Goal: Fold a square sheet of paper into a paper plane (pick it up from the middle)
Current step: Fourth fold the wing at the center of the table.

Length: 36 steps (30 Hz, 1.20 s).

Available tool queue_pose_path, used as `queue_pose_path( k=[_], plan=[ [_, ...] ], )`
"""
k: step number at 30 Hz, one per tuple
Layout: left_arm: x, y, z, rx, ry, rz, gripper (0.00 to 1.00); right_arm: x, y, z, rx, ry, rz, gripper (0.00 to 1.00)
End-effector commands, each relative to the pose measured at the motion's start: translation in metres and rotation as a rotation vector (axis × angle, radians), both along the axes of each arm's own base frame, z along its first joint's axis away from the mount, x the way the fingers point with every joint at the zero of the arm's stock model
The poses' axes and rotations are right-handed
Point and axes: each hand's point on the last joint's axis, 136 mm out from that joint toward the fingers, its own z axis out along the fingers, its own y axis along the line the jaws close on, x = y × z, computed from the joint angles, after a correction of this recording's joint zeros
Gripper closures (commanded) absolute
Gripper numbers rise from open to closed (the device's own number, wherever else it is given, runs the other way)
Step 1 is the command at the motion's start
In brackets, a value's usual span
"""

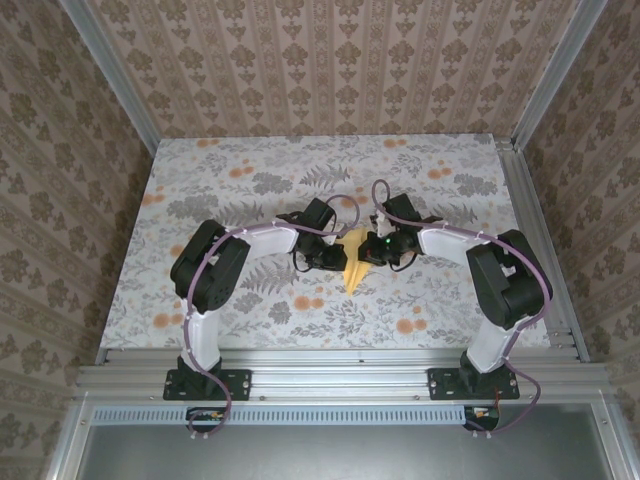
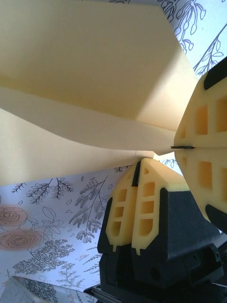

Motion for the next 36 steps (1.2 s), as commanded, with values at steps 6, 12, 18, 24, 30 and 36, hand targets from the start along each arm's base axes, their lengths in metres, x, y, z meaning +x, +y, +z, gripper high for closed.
queue_pose_path(
  k=[6, 12, 18, 24, 30, 36],
  plan=[
    [-0.018, 0.013, -0.038, 0.078, 0.054, -0.018, 0.85, -0.004, -0.002, -0.01, -0.068, 0.034, 0.021, 0.94],
    [-0.017, 0.013, -0.04, 0.079, 0.056, -0.015, 0.86, -0.014, -0.012, -0.01, -0.116, 0.054, 0.014, 0.91],
    [-0.018, 0.014, -0.042, 0.079, 0.061, -0.015, 0.86, -0.022, -0.01, -0.01, -0.071, 0.072, -0.018, 0.85],
    [-0.019, 0.013, -0.044, 0.076, 0.069, -0.016, 0.86, -0.021, 0.001, -0.009, 0.015, 0.064, -0.049, 0.79],
    [-0.021, 0.014, -0.045, 0.076, 0.074, -0.017, 0.86, -0.024, 0.004, -0.011, 0.002, 0.067, -0.042, 0.8],
    [-0.021, 0.015, -0.046, 0.073, 0.075, -0.016, 0.86, -0.024, 0.007, -0.011, -0.029, 0.064, -0.029, 0.84]
  ],
)
